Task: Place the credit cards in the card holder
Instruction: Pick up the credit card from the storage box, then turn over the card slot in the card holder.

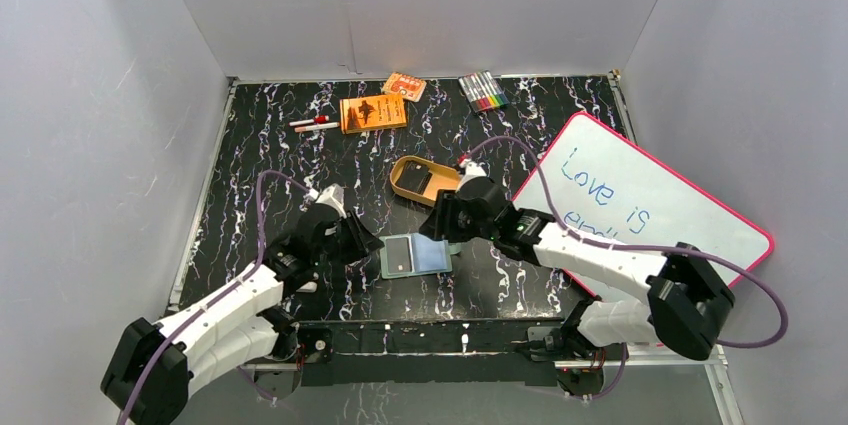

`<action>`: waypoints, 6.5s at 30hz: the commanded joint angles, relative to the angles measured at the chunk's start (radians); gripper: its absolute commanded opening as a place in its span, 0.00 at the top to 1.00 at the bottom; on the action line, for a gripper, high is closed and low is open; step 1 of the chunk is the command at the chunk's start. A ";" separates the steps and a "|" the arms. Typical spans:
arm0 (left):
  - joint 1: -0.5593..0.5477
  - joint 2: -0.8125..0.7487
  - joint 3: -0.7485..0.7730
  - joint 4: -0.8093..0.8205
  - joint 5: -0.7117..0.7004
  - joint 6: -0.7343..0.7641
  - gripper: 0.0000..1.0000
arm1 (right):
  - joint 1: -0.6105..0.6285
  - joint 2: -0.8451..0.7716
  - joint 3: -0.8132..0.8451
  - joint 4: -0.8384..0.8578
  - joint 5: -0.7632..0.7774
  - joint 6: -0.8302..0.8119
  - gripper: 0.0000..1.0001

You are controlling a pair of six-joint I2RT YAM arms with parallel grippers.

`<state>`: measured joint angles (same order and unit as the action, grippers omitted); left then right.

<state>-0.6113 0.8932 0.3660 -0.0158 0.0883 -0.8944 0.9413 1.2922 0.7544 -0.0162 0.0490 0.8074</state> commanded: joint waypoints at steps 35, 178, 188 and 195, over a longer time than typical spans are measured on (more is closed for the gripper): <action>-0.018 0.066 0.027 0.040 0.025 -0.036 0.78 | -0.297 0.534 0.384 0.116 -0.010 0.165 0.38; -0.018 0.229 0.102 0.086 0.194 0.057 0.44 | -0.361 0.023 -0.121 -0.170 -0.510 -0.172 1.00; -0.018 0.251 0.093 0.112 0.206 0.050 0.44 | -0.360 0.075 -0.110 -0.136 -0.551 -0.172 1.00; -0.018 0.270 0.091 0.150 0.238 0.035 0.45 | -0.352 0.102 -0.101 -0.111 -0.573 -0.165 1.00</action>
<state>-0.6258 1.1584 0.4656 0.0998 0.2821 -0.8497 0.5781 1.3895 0.6384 -0.1753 -0.4908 0.6476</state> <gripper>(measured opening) 0.554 0.012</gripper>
